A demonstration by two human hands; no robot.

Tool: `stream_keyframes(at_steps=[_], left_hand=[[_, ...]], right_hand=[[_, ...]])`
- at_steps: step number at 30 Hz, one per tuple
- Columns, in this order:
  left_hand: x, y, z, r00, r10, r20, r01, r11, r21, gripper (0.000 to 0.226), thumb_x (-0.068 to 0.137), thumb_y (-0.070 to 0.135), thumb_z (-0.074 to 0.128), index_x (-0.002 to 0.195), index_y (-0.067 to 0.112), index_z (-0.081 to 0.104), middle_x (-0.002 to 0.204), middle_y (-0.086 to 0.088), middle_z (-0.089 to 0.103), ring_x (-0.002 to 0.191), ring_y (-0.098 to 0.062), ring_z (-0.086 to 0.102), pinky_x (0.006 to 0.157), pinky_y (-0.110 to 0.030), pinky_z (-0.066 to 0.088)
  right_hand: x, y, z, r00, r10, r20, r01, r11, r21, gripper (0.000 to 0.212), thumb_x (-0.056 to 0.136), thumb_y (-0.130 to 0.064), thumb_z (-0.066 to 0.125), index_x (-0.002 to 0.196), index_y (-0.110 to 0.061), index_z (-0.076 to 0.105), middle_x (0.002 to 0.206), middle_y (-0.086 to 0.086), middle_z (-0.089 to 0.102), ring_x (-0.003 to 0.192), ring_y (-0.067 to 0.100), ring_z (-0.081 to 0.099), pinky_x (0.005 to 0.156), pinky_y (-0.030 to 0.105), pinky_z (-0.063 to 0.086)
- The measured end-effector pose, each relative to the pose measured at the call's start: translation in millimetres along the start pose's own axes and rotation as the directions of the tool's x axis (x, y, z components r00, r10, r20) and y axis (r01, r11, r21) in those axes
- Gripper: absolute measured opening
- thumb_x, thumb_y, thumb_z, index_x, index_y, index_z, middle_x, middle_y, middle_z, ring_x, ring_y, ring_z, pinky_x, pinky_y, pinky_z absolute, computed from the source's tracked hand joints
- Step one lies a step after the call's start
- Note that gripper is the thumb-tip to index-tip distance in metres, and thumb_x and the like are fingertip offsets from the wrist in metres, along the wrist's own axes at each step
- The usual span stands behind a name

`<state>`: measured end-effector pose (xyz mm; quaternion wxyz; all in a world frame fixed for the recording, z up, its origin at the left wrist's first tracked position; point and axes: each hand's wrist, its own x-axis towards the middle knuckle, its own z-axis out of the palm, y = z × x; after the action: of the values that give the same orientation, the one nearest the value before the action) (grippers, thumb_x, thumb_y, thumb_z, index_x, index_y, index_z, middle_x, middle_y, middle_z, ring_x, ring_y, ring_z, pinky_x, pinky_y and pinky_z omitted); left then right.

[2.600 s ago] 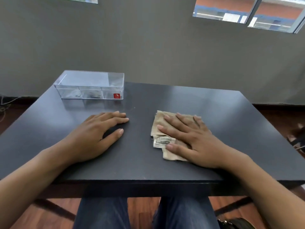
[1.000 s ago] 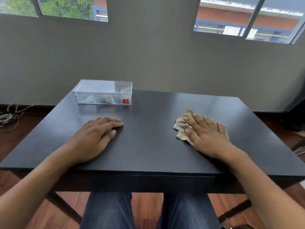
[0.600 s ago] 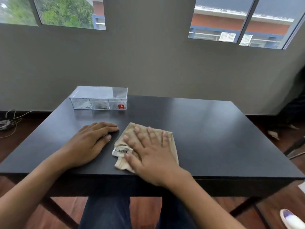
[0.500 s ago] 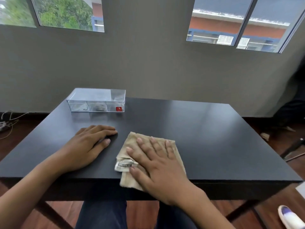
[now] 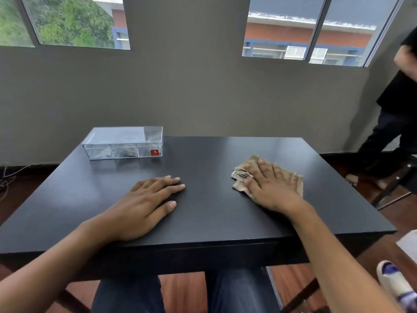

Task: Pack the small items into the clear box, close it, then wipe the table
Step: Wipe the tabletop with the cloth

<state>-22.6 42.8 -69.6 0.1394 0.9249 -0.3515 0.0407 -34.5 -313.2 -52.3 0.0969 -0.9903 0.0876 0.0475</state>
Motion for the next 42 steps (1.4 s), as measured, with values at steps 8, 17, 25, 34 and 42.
stream_keyframes(at_steps=[8, 17, 25, 34, 42], left_hand=[[40, 2, 9, 0.999, 0.026, -0.028, -0.027, 0.998, -0.053, 0.054, 0.101, 0.062, 0.028, 0.152, 0.047, 0.038, 0.157, 0.033, 0.033, 0.150, 0.009, 0.020, 0.124, -0.035, 0.022], [71, -15, 5, 0.998, 0.066, -0.013, -0.067, 0.995, -0.077, 0.052, 0.100, 0.065, 0.033, 0.149, 0.049, 0.041, 0.154, 0.034, 0.035, 0.147, 0.007, 0.027, 0.124, -0.033, 0.024], [71, -16, 10, 0.994, 0.056, -0.097, -0.066, 0.993, -0.097, 0.051, 0.098, 0.063, 0.039, 0.144, 0.044, 0.050, 0.151, 0.031, 0.042, 0.146, 0.007, 0.032, 0.121, -0.032, 0.029], [68, -14, 7, 0.982, 0.029, -0.185, -0.055, 0.989, -0.137, 0.037, 0.097, 0.054, 0.051, 0.129, 0.040, 0.064, 0.135, 0.029, 0.056, 0.131, 0.006, 0.049, 0.113, -0.032, 0.040], [65, -7, 3, 0.971, 0.044, -0.236, -0.079, 0.987, -0.143, 0.024, 0.096, 0.044, 0.058, 0.118, 0.038, 0.061, 0.117, 0.025, 0.062, 0.113, 0.004, 0.058, 0.102, -0.031, 0.046]], right_hand=[[-62, -49, 24, 0.956, -0.292, -0.039, 0.293, 0.956, 0.034, 0.058, 0.100, -0.064, 0.019, 0.156, -0.057, 0.003, 0.169, -0.020, -0.013, 0.156, 0.013, -0.022, 0.120, 0.058, -0.020], [-45, 47, -1, 0.993, -0.117, -0.026, 0.118, 0.993, 0.018, 0.052, 0.098, -0.068, 0.023, 0.148, -0.070, 0.007, 0.167, -0.028, -0.009, 0.156, 0.003, -0.012, 0.123, 0.049, -0.017], [91, 82, -32, 0.985, 0.165, -0.044, -0.165, 0.986, 0.007, 0.058, 0.100, -0.065, 0.016, 0.156, -0.056, 0.005, 0.170, -0.021, -0.005, 0.158, 0.013, -0.005, 0.118, 0.069, -0.010], [141, -56, -11, 0.992, -0.126, 0.007, 0.126, 0.992, -0.004, 0.061, 0.101, -0.058, 0.017, 0.160, -0.045, 0.009, 0.172, -0.014, -0.002, 0.159, 0.019, -0.003, 0.119, 0.068, -0.010], [46, -74, 8, 0.915, -0.403, 0.009, 0.403, 0.915, -0.006, 0.056, 0.102, -0.062, 0.020, 0.156, -0.056, 0.006, 0.170, -0.021, -0.001, 0.158, 0.012, -0.008, 0.120, 0.061, -0.014]])
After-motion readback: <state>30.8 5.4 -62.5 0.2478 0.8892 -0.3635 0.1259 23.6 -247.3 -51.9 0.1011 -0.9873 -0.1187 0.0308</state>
